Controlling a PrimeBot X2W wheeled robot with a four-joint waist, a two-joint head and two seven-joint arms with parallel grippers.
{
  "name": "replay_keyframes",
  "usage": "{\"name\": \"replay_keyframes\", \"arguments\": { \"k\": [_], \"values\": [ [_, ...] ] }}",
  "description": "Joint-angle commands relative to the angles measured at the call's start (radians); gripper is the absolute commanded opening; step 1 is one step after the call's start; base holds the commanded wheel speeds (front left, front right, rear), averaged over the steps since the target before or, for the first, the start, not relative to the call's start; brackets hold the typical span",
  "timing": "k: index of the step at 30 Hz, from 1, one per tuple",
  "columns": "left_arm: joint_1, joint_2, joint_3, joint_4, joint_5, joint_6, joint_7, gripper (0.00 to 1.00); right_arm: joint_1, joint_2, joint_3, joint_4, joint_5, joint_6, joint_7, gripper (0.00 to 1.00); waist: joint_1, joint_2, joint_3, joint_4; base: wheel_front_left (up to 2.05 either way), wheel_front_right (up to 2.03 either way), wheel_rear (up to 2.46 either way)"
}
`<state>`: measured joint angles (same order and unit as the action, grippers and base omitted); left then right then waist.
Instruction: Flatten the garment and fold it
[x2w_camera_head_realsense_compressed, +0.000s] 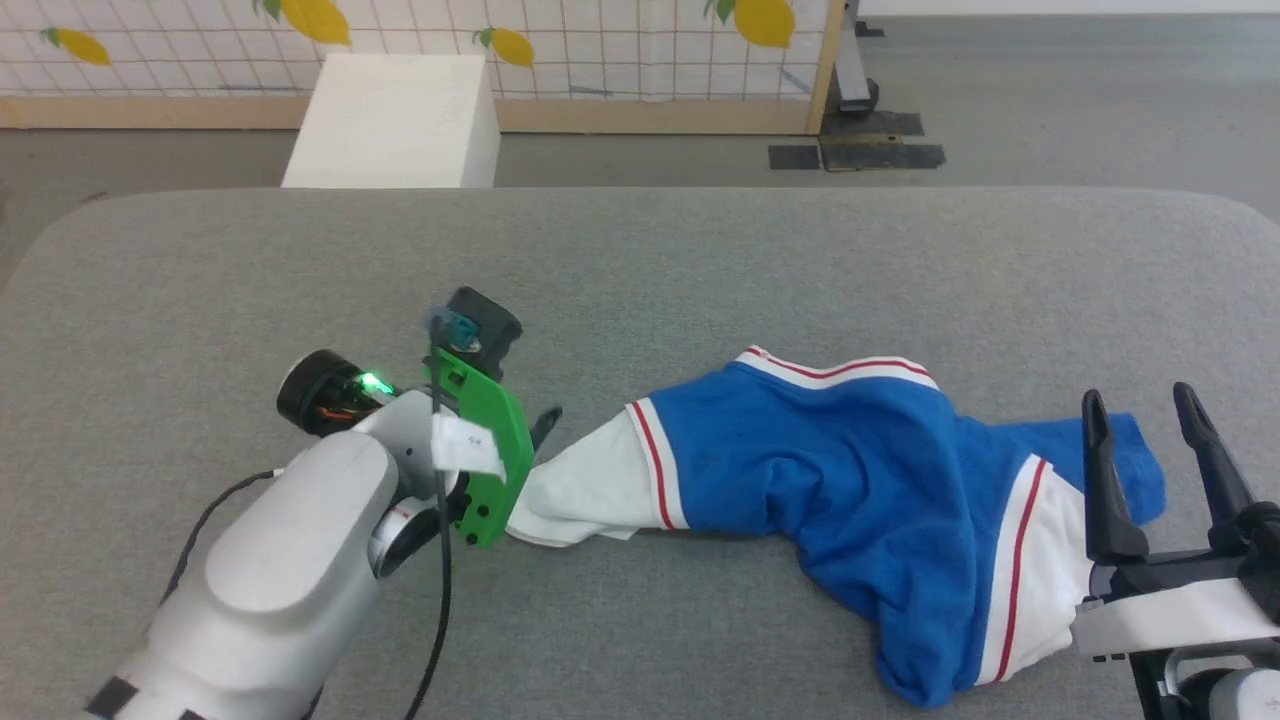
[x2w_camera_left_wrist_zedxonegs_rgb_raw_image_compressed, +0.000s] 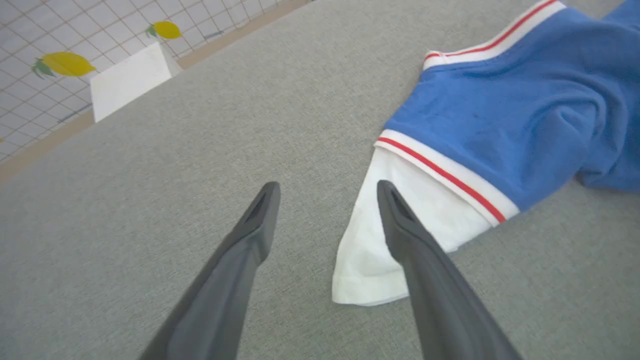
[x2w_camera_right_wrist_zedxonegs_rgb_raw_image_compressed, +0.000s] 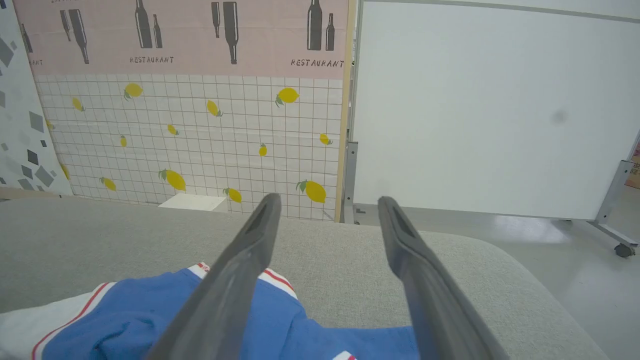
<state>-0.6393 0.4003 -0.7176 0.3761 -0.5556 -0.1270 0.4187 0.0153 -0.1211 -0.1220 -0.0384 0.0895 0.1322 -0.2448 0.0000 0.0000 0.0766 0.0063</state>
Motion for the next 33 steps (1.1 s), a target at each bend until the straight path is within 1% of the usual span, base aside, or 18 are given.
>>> {"name": "replay_keyframes", "arguments": {
  "k": [1,5,7,9,12,15,19,20,21,22,24,26,33],
  "values": [
    [-0.037,0.023,-0.048,0.004,-0.052,-0.003,0.051,1.00,-0.013,-0.001,0.006,0.007,-0.009,-0.002,-0.009,1.00,0.0000,0.0000,0.020,-0.021,0.00,0.00,0.00],
    [-0.099,0.071,-0.188,0.041,-0.167,-0.003,0.189,1.00,-0.030,0.002,0.021,0.015,-0.021,-0.002,-0.012,1.00,0.0000,0.0000,0.040,-0.046,0.00,0.00,0.00],
    [-0.125,0.086,-0.249,0.064,-0.201,-0.004,0.234,1.00,-0.038,0.004,0.028,0.019,-0.024,-0.002,-0.013,1.00,0.0000,0.0000,0.050,-0.057,0.00,0.00,0.00],
    [-0.147,0.090,-0.295,0.091,-0.226,-0.004,0.256,1.00,-0.046,0.006,0.032,0.024,-0.027,-0.002,-0.014,1.00,0.0000,0.0000,0.061,-0.068,0.00,0.00,0.00],
    [-0.174,0.089,-0.370,0.128,-0.245,-0.004,0.277,1.00,-0.056,0.008,0.036,0.031,-0.030,-0.002,-0.015,1.00,0.0000,0.0000,0.076,-0.080,0.00,0.00,0.00],
    [-0.197,0.080,-0.435,0.172,-0.253,-0.004,0.264,1.00,-0.069,0.010,0.040,0.039,-0.030,-0.002,-0.016,1.00,0.0000,0.0000,0.093,-0.090,0.00,0.00,0.00],
    [-0.213,0.068,-0.497,0.226,-0.270,-0.004,0.239,1.00,-0.077,0.014,0.044,0.049,-0.034,-0.002,-0.016,1.00,0.0000,0.0000,0.104,-0.096,0.00,0.00,0.00],
    [-0.217,0.068,-0.508,0.234,-0.270,-0.004,0.230,0.61,-0.078,0.015,0.044,0.050,-0.035,-0.002,-0.017,1.00,0.0000,0.0000,0.105,-0.096,0.00,0.00,0.00],
    [-0.221,0.068,-0.515,0.245,-0.275,-0.004,0.215,0.06,-0.079,0.016,0.044,0.050,-0.035,-0.002,-0.017,1.00,0.0000,0.0000,0.107,-0.094,0.00,0.00,0.00],
    [-0.221,0.068,-0.520,0.251,-0.286,-0.004,0.211,0.00,-0.080,0.017,0.044,0.050,-0.036,-0.002,-0.017,1.00,0.0000,0.0000,0.106,-0.092,0.00,0.00,0.00],
    [-0.226,0.077,-0.531,0.250,-0.317,-0.004,0.207,0.00,-0.077,0.018,0.042,0.051,-0.037,-0.002,-0.017,1.00,0.0000,0.0000,0.104,-0.087,0.00,0.00,0.00],
    [-0.236,0.102,-0.538,0.238,-0.344,-0.004,0.200,0.00,-0.074,0.018,0.043,0.051,-0.038,-0.002,-0.017,1.00,0.0000,0.0000,0.100,-0.082,0.00,0.00,0.00],
    [-0.255,0.248,-0.536,0.225,-0.432,-0.004,0.171,0.00,-0.058,0.021,0.041,0.053,-0.038,-0.002,-0.017,1.00,0.0000,0.0000,0.086,-0.066,0.00,0.00,0.00]
  ]
}}
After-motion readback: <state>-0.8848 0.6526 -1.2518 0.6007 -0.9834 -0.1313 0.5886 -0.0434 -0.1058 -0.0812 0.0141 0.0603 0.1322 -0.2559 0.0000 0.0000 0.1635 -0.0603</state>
